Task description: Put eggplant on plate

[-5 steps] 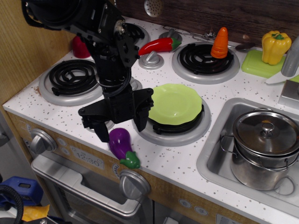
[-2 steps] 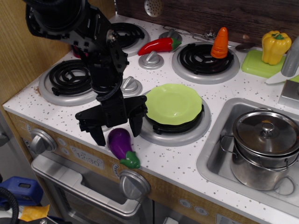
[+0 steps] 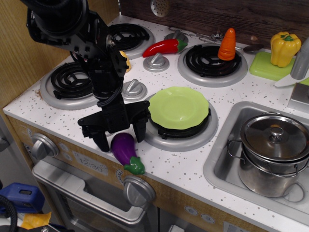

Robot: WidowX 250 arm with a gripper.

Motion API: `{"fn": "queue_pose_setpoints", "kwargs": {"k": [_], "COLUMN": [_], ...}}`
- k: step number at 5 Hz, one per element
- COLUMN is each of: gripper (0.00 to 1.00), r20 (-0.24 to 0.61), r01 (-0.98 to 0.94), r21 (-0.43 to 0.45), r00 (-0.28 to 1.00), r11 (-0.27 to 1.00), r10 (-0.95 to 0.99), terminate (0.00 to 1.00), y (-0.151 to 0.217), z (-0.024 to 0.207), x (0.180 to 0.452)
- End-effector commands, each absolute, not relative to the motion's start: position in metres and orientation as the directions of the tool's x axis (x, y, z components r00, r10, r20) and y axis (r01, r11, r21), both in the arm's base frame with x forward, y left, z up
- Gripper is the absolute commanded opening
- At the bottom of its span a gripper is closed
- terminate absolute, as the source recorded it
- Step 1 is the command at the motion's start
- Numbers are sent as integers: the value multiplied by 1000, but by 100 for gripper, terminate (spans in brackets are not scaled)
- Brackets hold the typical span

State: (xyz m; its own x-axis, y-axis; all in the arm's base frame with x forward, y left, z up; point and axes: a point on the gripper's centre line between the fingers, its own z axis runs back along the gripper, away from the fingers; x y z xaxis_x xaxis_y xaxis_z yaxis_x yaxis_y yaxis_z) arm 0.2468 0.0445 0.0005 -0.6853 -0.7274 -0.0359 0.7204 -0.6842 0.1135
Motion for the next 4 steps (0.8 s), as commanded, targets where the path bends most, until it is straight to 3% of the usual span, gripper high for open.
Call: {"fn": "queue_pose_setpoints", "kwargs": {"k": [1, 4], "gripper": [100, 100], "r20": [-107, -144], "r01": [695, 679], "r21": [153, 181], "r00": [-695, -697], "r11": [-703, -711], "r10": [-711, -702], "terminate": [0, 0], "y": [46, 42], "z": [-2, -6], "x": [248, 241]}}
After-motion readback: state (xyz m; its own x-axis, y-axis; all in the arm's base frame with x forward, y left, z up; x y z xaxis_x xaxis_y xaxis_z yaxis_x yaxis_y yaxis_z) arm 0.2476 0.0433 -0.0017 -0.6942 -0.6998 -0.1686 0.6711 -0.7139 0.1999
